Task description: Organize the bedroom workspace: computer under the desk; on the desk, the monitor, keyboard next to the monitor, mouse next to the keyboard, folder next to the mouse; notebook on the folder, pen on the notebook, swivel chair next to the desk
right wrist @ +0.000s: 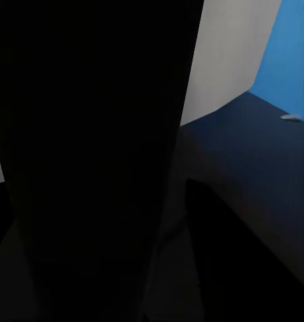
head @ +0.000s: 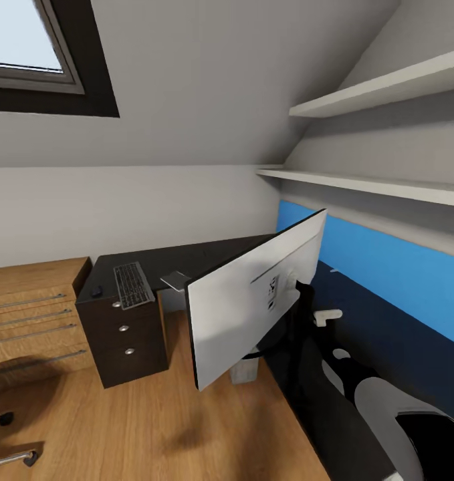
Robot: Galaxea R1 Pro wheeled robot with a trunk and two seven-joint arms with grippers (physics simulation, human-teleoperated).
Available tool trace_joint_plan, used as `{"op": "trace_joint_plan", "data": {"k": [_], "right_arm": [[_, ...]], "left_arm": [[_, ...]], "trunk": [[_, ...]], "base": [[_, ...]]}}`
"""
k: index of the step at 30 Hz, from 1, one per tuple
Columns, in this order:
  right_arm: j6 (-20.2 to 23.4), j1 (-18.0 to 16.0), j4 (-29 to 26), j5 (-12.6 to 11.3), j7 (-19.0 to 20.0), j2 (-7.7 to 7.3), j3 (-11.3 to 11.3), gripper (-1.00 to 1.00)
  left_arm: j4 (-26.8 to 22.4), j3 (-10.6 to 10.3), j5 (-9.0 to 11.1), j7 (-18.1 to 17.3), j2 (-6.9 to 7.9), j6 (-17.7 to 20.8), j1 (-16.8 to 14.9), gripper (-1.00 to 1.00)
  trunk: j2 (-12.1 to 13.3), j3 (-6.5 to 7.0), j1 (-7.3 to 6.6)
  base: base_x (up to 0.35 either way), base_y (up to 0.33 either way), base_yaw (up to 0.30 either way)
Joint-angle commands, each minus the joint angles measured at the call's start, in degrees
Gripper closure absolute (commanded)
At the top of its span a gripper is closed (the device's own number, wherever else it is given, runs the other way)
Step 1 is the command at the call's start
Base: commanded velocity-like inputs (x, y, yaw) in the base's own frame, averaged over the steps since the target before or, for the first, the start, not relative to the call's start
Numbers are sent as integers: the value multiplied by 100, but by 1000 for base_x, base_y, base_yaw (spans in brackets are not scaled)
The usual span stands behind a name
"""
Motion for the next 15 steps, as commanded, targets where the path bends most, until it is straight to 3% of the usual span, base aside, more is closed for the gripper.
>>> {"op": "trace_joint_plan", "data": {"k": [1,15], "right_arm": [[-15,-5,3,-29,-9,-6,73,100],[-8,-5,3,-25,-12,-1,73,100]], "left_arm": [[2,-49,45,30,1,-20,-2,-100],[2,-49,48,30,1,-20,-4,-100]], "trunk": [[-4,-6,0],[-4,-6,0]], "base": [[-3,-287,0],[0,-301,0]]}}
